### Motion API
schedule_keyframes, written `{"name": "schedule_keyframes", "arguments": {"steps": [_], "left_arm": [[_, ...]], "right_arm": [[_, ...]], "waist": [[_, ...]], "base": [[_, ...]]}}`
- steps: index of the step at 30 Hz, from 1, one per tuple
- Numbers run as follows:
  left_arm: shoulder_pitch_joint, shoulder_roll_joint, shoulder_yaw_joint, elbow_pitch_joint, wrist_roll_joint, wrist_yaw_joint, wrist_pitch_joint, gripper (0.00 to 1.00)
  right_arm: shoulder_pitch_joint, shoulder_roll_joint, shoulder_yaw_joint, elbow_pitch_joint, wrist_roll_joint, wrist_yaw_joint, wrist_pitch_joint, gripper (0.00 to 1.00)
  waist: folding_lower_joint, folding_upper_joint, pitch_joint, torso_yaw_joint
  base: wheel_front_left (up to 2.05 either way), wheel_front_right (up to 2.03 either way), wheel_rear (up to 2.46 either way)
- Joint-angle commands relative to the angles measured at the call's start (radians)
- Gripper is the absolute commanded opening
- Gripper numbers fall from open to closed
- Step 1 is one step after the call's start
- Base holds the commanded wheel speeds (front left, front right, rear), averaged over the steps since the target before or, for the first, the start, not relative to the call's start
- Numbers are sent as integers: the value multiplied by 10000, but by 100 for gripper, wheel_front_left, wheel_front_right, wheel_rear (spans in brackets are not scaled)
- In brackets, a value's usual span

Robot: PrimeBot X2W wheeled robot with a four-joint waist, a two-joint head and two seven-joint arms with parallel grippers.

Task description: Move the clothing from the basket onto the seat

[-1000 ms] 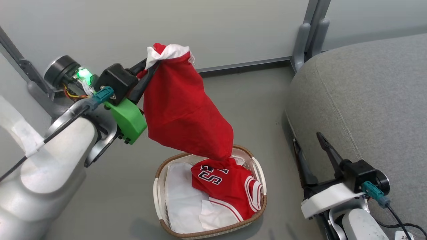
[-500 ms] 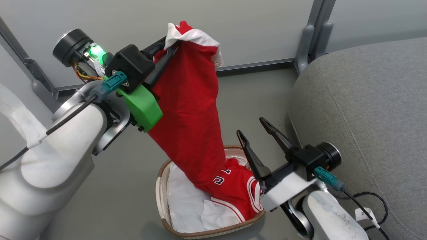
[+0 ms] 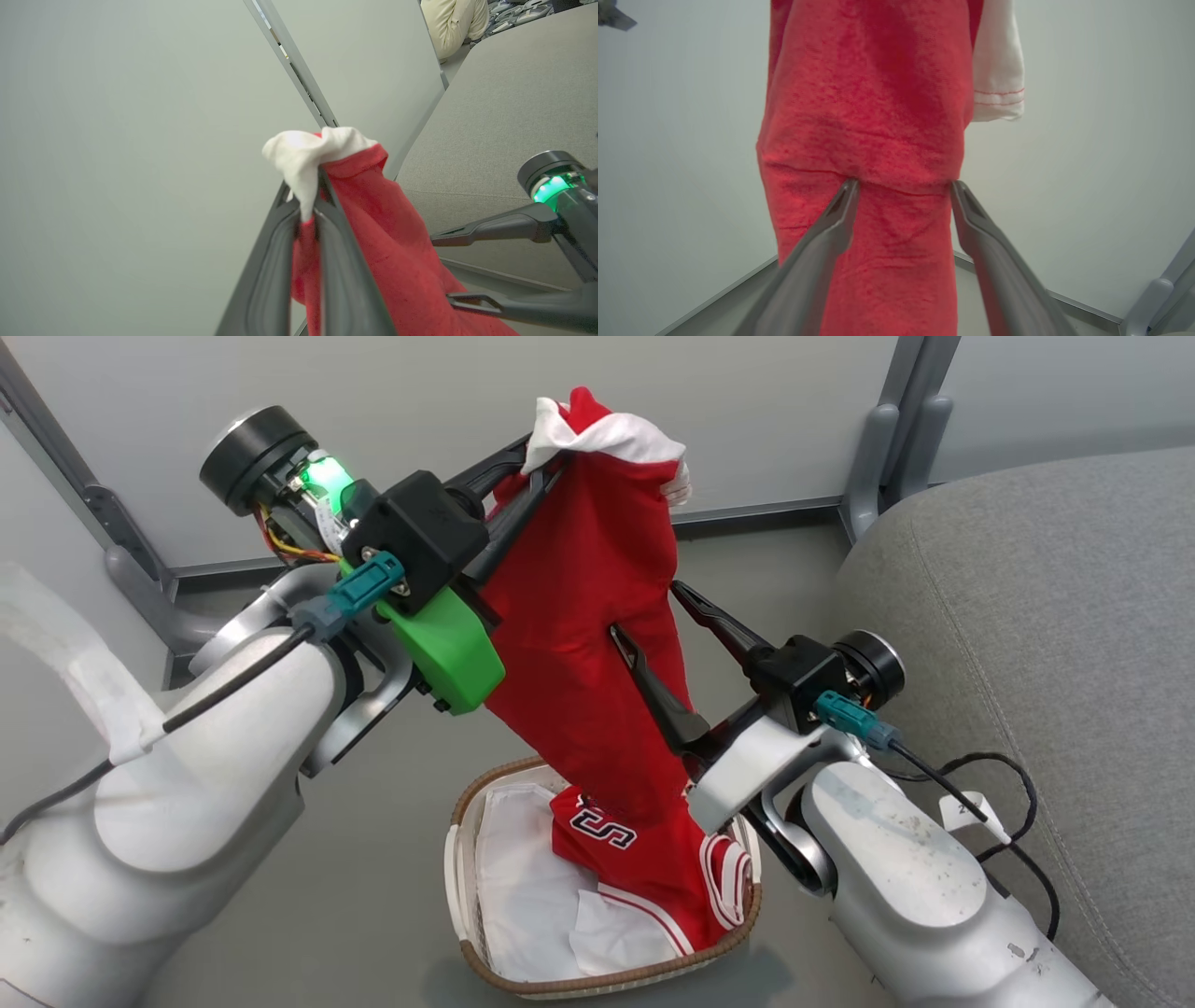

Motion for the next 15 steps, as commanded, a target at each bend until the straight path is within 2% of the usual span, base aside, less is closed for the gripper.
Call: {"name": "schedule_keyframes", "arguments": {"steps": [1,8,15], "left_arm": [[-177,-84,-44,-67,85,53,-3,0],[-291,-225,-231,-167,78,10,-36,0],[-279,-352,-424,-118,7,-23,-140,0]], "right_arm": [[-208,-39,146,174,162,-1,-19,100],[-1063,-385,1182,738,1223,1,-21,100],[-1853,-660,2351,953,1768,-1,-21,100]], "waist": [[1,0,21,6],[1,0,98,80],[1,0,96,192]], "base": [[0,0,0],[0,0,0],[0,0,0]]}}
